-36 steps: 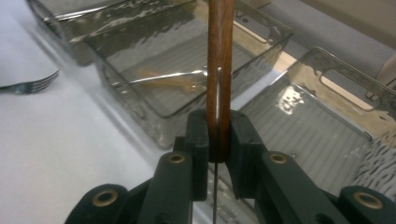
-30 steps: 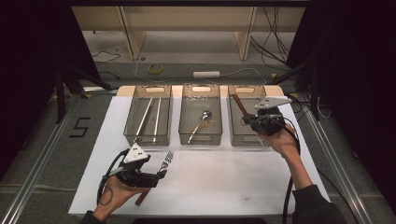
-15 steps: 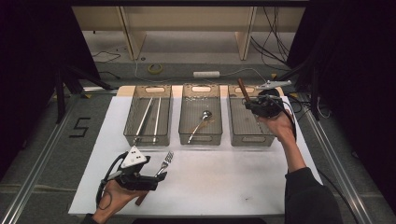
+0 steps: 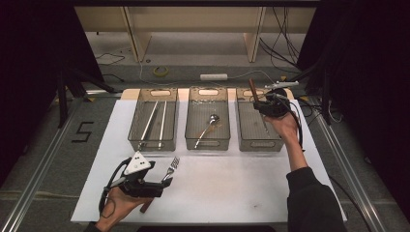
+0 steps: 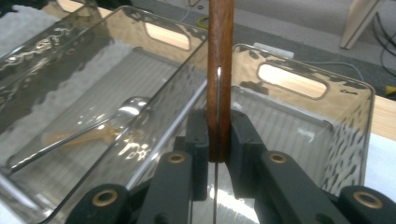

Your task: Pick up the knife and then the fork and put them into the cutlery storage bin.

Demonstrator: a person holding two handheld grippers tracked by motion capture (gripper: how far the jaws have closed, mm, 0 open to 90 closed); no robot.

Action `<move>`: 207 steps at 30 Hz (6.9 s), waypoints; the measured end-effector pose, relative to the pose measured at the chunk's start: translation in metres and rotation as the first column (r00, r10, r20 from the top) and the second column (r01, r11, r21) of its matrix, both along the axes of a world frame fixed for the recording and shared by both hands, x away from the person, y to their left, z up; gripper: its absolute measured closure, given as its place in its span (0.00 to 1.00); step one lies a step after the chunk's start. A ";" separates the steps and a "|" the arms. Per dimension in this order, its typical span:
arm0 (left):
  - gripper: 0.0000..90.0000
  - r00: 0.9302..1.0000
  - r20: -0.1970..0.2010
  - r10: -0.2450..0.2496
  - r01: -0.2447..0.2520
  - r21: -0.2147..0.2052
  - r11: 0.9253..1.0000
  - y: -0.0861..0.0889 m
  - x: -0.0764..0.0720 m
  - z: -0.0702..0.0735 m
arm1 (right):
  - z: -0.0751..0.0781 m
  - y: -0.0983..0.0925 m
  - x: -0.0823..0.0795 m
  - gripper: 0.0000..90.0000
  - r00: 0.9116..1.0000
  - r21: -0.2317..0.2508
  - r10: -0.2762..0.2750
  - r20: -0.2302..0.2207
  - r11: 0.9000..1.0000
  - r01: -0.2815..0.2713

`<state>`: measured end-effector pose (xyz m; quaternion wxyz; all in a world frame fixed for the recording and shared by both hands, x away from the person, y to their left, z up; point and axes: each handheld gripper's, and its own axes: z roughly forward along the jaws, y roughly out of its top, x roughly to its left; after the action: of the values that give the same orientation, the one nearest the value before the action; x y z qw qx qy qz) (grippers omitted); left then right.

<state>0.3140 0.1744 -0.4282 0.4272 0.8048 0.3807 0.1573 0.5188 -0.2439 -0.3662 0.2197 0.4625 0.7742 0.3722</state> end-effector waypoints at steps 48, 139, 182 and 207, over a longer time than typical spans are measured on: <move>0.18 0.999 -0.042 0.007 -0.006 0.028 1.000 -0.001 0.003 -0.004 | -0.039 0.015 0.008 0.55 0.988 0.041 -0.071 -0.138 0.996 0.078; 0.76 0.887 -0.452 0.094 0.143 0.464 0.874 -0.009 0.007 -0.035 | -0.051 0.016 -0.194 0.29 0.948 0.202 0.316 0.046 0.926 -0.319; 0.84 0.895 -0.446 0.008 0.197 0.411 0.890 -0.009 0.009 -0.021 | -0.052 0.024 -0.196 0.30 0.930 0.195 0.365 0.051 0.909 -0.368; 0.84 0.873 -0.452 -0.186 0.374 0.373 0.849 -0.076 0.021 0.003 | -0.057 0.074 -0.221 0.30 0.829 0.047 0.555 0.067 0.828 -0.558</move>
<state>0.3346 0.0985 -0.4248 0.1614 0.9437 0.2887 0.0080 0.2975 -0.1700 -0.4235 0.1063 0.2143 0.8571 0.4563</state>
